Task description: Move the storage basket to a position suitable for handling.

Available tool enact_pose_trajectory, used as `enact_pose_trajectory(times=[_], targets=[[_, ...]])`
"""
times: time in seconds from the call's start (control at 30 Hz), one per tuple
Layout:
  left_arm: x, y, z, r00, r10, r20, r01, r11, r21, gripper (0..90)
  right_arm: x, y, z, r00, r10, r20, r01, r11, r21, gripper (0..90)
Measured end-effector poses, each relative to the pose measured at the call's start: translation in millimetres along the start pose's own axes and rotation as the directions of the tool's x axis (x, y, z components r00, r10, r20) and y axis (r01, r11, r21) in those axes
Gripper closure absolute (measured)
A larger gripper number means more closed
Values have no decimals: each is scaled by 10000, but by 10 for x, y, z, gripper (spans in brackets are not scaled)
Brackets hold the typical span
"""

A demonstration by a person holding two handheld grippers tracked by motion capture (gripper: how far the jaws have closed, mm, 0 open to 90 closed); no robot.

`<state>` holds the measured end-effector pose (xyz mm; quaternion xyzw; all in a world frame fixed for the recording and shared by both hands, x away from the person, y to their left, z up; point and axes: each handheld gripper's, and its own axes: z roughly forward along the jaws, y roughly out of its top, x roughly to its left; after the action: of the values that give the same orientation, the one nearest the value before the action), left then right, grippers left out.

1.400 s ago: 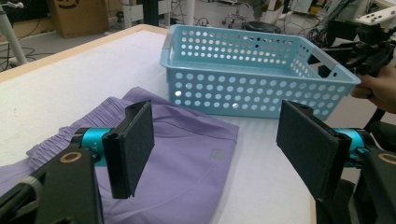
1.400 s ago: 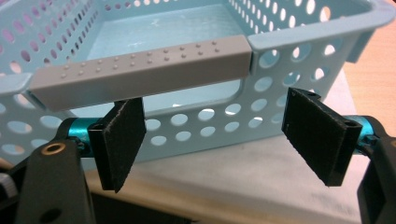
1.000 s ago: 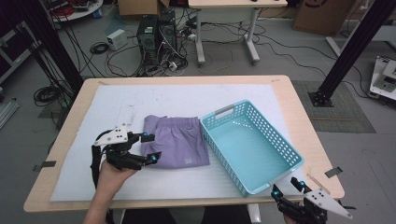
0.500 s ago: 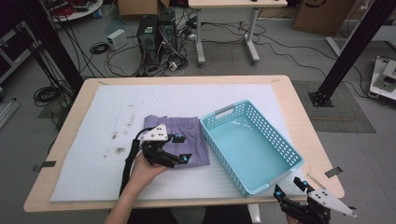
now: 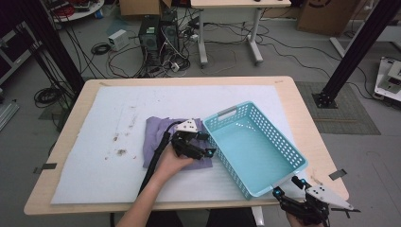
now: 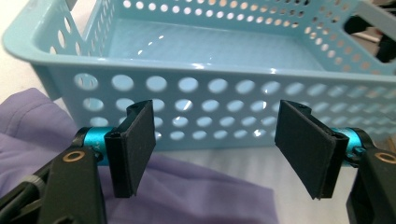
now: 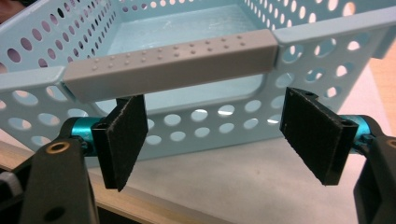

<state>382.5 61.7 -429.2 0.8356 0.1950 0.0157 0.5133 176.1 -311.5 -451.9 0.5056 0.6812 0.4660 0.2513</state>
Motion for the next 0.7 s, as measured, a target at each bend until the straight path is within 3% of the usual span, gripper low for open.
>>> enact_pose_trajectory(times=[0.27, 0.4, 0.47, 0.5, 0.7], targets=[[80, 73, 92, 9985, -7, -539, -4, 9998, -205, 288, -7, 108, 142, 10000, -44, 86, 42, 9999, 143, 238], [152, 63, 143, 9958, -120, -904, 83, 9991, -414, 288, -45, 207, 251, 9990, 311, 306, -319, 9992, 253, 238], [174, 65, 158, 9953, -120, -962, 83, 9992, -390, 288, -65, 263, 304, 9980, 470, 417, -482, 9984, 293, 238], [206, 86, 189, 9937, -74, -1116, 57, 9999, -150, 289, -74, 287, 331, 9976, 516, 462, -530, 9982, 287, 238], [219, 194, 202, 9924, 1, -1231, -19, 9999, -142, 286, -166, 431, 517, 9942, 811, 707, -838, 9958, 370, 243]])
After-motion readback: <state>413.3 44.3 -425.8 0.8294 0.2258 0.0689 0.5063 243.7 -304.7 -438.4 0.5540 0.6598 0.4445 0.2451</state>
